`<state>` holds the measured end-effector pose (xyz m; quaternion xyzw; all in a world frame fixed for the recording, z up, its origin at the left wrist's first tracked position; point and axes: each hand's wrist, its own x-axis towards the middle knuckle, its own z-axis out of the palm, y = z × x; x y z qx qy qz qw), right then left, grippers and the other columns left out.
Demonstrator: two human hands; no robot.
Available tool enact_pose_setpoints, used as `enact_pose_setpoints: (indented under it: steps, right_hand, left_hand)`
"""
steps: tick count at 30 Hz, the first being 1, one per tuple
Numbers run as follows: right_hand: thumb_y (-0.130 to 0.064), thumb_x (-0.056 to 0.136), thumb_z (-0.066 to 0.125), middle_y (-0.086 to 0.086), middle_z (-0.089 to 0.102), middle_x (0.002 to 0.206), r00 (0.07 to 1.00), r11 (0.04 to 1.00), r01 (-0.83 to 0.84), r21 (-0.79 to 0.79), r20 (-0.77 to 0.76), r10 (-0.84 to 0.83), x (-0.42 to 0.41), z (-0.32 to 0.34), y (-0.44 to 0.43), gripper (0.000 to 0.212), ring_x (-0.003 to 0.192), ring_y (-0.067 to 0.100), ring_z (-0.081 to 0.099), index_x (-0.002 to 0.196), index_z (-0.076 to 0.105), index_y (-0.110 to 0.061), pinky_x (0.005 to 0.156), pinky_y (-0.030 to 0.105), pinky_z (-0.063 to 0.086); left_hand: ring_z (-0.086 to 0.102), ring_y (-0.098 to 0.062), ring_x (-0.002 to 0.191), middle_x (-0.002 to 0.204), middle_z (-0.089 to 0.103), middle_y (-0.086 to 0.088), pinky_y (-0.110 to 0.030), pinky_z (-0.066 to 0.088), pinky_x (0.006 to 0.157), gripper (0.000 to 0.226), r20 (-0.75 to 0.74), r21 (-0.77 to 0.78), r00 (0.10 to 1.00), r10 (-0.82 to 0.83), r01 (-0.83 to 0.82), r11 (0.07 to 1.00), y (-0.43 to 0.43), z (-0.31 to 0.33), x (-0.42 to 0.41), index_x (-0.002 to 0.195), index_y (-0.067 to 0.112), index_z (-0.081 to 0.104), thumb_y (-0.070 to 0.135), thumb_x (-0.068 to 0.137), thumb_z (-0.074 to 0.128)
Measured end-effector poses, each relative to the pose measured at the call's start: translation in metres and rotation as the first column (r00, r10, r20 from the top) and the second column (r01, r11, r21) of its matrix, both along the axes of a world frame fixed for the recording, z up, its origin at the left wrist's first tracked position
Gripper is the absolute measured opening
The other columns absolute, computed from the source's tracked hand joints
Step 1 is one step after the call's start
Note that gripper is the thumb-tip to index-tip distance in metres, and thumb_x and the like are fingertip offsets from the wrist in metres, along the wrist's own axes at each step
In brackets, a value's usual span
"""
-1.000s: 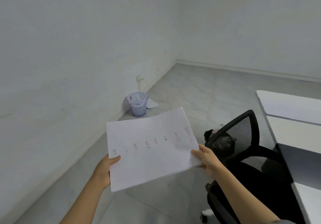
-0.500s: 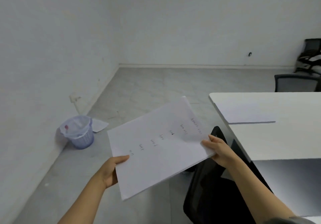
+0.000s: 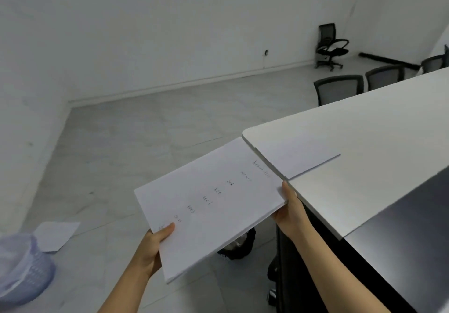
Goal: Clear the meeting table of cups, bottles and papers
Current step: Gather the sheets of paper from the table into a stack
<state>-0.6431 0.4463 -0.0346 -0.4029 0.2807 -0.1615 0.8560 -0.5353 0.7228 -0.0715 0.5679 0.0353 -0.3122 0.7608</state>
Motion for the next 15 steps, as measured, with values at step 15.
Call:
enact_pose_setpoints:
  steps: [15]
  right_hand:
    - [-0.004,0.090,0.049,0.010,0.061,0.103,0.919,0.952,-0.045,-0.303,-0.387,-0.079,0.141,-0.005,0.052,0.030,0.061,0.011,0.050,0.119,0.049,-0.012,0.048,0.016,0.040]
  left_hand:
    - [0.061,-0.024,0.097,0.104,0.065,-0.005,-0.038,0.052,0.086,0.017,-0.036,-0.131,0.976,-0.213,0.206,0.970,-0.116,0.005,0.147,0.096,0.017,0.060,0.005,0.092,0.049]
